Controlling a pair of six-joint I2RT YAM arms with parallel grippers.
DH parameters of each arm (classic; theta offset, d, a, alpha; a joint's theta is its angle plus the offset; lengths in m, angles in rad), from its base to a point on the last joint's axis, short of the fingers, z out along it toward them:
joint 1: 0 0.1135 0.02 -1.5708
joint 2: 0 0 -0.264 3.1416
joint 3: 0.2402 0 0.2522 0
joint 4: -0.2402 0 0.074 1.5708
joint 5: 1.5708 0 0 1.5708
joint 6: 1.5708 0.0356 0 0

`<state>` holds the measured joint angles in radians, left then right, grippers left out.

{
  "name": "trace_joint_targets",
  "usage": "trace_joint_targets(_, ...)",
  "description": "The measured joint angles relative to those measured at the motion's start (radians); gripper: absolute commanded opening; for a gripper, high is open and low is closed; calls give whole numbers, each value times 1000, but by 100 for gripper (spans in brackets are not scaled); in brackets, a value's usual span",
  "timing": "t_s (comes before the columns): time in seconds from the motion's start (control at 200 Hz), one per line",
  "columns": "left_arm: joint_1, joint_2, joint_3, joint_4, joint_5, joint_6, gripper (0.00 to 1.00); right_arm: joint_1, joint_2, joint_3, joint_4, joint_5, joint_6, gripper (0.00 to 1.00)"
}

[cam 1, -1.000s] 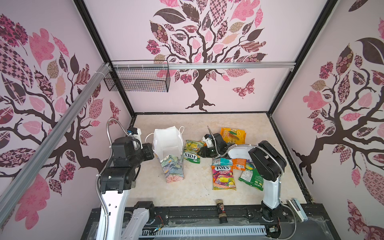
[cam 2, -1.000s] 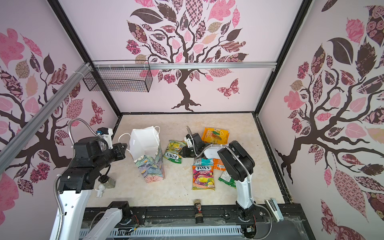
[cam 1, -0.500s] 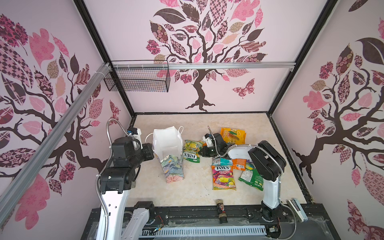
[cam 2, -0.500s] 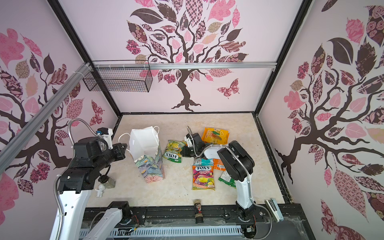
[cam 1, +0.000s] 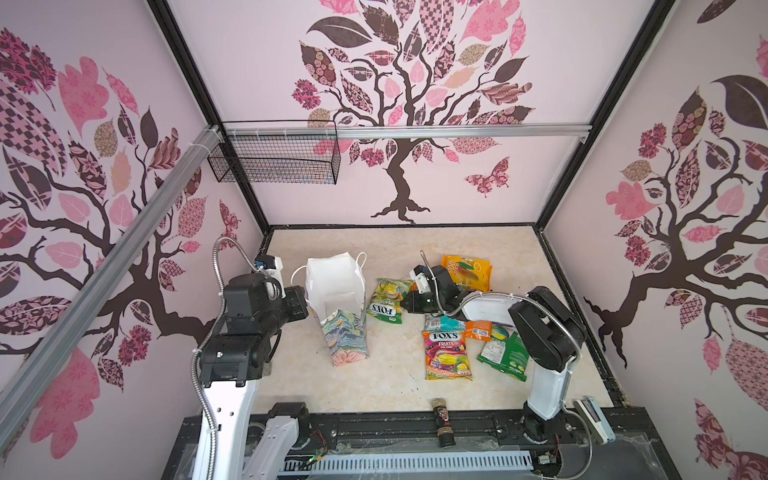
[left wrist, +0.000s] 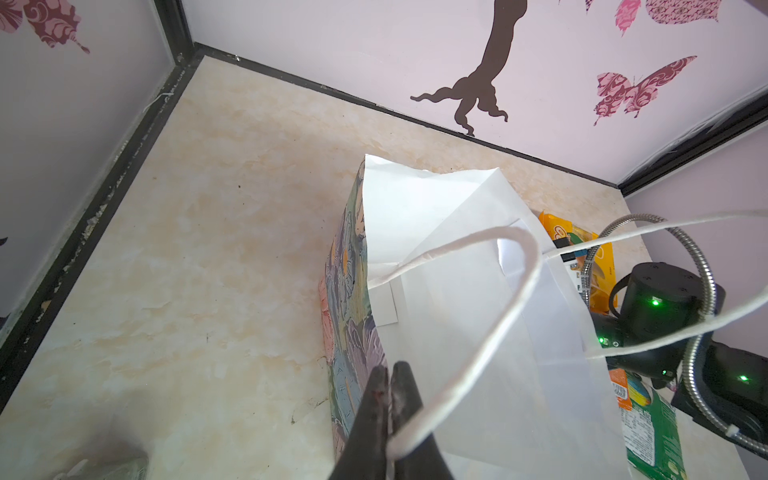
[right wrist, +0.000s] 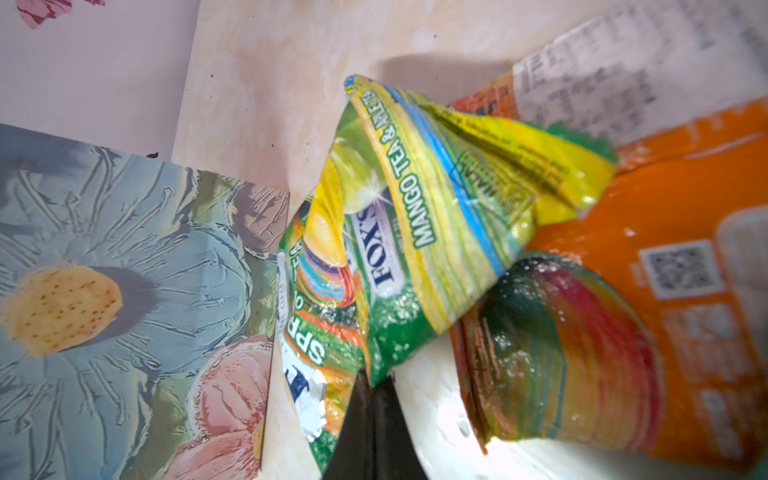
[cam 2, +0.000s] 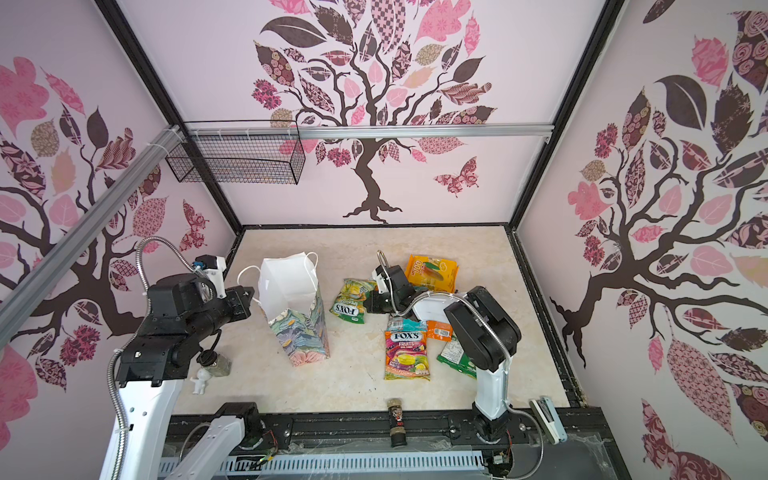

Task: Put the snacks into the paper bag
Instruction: 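Close the right gripper on the green-yellow FOX'S candy packet, then lift the FOX'S packet upward with the right gripper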

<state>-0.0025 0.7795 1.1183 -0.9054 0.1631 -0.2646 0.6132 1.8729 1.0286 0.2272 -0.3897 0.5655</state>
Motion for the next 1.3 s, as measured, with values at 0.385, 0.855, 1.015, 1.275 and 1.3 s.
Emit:
trace_joint_targets(0.385, 0, 1, 0, 6, 1, 0, 7, 3, -157, -48, 10, 19, 18, 0)
trace_joint_targets(0.855, 0, 4, 0, 6, 6, 0, 6, 36, -283, -57, -14, 31, 12, 0)
trace_joint_targets(1.015, 0, 3, 0, 6, 7, 0, 6, 55, -329, -55, -46, 54, -2, 0)
trace_joint_targets(1.275, 0, 2, 0, 6, 16, 0, 6, 86, -374, -3, -138, 84, -39, 0)
trace_joint_targets(1.3, 0, 2, 0, 6, 17, 0, 6, 87, -374, 10, -151, 84, -45, 0)
